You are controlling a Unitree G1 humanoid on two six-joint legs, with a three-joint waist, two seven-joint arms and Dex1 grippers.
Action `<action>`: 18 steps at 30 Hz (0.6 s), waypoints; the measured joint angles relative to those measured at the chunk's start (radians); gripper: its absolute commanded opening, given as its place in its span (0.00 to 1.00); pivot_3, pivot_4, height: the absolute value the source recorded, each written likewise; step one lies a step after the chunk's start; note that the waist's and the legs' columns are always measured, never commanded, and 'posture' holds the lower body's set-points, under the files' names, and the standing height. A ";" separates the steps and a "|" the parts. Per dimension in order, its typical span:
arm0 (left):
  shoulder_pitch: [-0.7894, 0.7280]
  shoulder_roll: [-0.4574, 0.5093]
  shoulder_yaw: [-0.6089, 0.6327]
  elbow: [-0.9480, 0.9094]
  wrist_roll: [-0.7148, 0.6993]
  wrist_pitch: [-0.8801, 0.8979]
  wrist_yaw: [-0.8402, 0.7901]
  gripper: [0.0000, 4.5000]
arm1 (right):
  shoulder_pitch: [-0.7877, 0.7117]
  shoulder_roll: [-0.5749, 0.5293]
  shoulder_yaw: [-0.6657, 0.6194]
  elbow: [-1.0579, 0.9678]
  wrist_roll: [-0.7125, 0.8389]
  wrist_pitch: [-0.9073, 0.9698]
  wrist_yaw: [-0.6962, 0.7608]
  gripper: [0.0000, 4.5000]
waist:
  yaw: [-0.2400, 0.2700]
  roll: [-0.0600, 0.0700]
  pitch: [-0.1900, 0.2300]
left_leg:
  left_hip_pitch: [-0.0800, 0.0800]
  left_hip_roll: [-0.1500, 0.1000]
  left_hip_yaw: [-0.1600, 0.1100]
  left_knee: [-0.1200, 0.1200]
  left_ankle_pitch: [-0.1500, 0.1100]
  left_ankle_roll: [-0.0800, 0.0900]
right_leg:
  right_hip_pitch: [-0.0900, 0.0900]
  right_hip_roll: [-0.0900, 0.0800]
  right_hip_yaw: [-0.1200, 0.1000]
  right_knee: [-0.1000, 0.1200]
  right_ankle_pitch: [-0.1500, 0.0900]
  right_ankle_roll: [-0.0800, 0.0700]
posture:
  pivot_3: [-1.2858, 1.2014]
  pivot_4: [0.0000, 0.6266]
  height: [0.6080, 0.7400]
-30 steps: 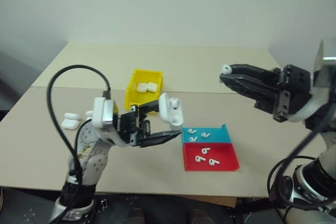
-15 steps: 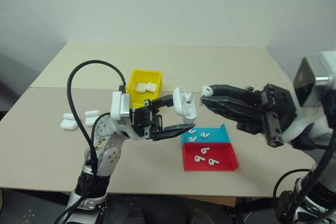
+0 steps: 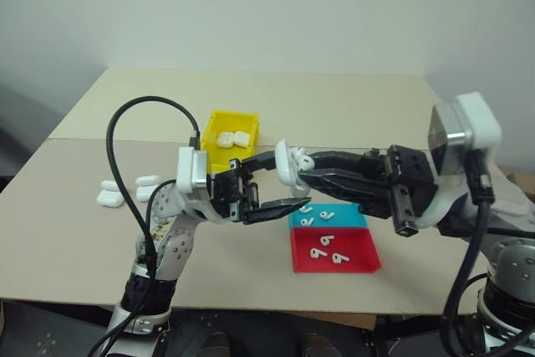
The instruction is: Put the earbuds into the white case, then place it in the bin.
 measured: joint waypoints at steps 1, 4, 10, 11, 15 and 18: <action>0.000 0.000 0.000 0.002 0.004 -0.002 0.000 0.61 | 0.002 -0.005 0.005 0.002 -0.004 -0.008 0.002 0.14 | 0.000 0.000 0.000 | 0.000 0.000 0.000 0.000 0.000 0.000 | 0.000 0.000 0.000 0.000 0.000 0.000 | 0.52 0.24 1.00; 0.000 0.000 0.000 0.003 0.011 -0.005 0.000 0.61 | 0.015 -0.016 0.014 0.004 -0.015 -0.033 0.011 0.14 | 0.001 0.000 0.000 | 0.000 0.000 0.000 0.000 0.000 0.000 | 0.000 0.000 0.000 0.000 0.000 0.000 | 0.52 0.24 1.00; 0.003 -0.001 -0.001 0.009 0.014 -0.014 -0.003 0.61 | 0.034 -0.034 0.034 0.007 -0.029 -0.073 0.026 0.34 | 0.001 0.000 0.000 | 0.000 0.000 0.000 0.000 0.000 0.000 | 0.000 0.000 0.000 0.000 0.000 0.000 | 0.52 0.24 1.00; 0.003 0.000 0.000 0.011 0.015 -0.014 -0.002 0.61 | 0.035 -0.041 0.037 0.006 -0.030 -0.078 0.032 0.44 | 0.002 0.000 0.000 | 0.000 0.000 0.000 0.000 0.000 0.000 | 0.000 0.000 0.000 0.000 0.000 0.000 | 0.52 0.24 1.00; 0.003 -0.001 0.000 0.013 0.019 -0.014 -0.001 0.61 | 0.035 -0.057 0.048 -0.003 -0.058 -0.097 0.038 0.51 | 0.002 0.000 0.000 | 0.000 0.000 0.000 0.000 0.000 0.000 | 0.000 0.000 0.000 0.000 0.000 0.000 | 0.52 0.24 1.00; 0.003 -0.001 0.000 0.014 0.020 -0.014 -0.001 0.61 | 0.040 -0.070 0.051 -0.004 -0.080 -0.114 0.040 0.51 | 0.002 0.000 0.000 | 0.000 0.000 0.000 0.000 0.000 0.000 | 0.000 0.000 0.000 0.000 0.000 0.000 | 0.52 0.24 1.00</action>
